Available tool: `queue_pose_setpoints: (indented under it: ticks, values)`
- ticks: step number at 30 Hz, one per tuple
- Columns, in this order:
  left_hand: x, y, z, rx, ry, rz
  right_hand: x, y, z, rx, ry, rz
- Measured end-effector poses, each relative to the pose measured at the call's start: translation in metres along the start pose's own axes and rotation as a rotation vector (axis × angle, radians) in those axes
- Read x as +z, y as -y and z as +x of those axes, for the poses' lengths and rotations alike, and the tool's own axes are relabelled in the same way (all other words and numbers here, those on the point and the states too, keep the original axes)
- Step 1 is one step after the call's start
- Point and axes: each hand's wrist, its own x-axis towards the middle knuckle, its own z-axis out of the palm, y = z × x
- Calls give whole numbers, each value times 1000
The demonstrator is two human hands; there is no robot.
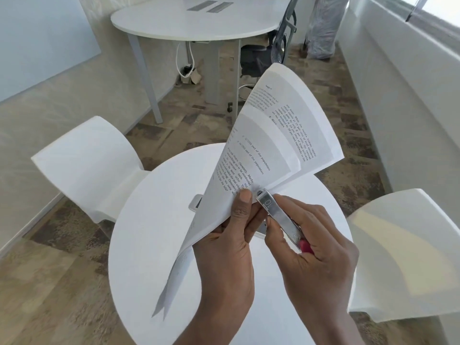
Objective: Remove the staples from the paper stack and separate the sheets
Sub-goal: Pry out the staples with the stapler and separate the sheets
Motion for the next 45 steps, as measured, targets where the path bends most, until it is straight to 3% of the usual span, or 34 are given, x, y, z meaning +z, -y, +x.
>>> queue_pose_setpoints:
  ticks: [34,45]
  values:
    - [7,8,-3,38,108,53,-11,-2,8,-23,-72,78]
    - [7,6,5,13,74,60,-15,4,19,358,86,404]
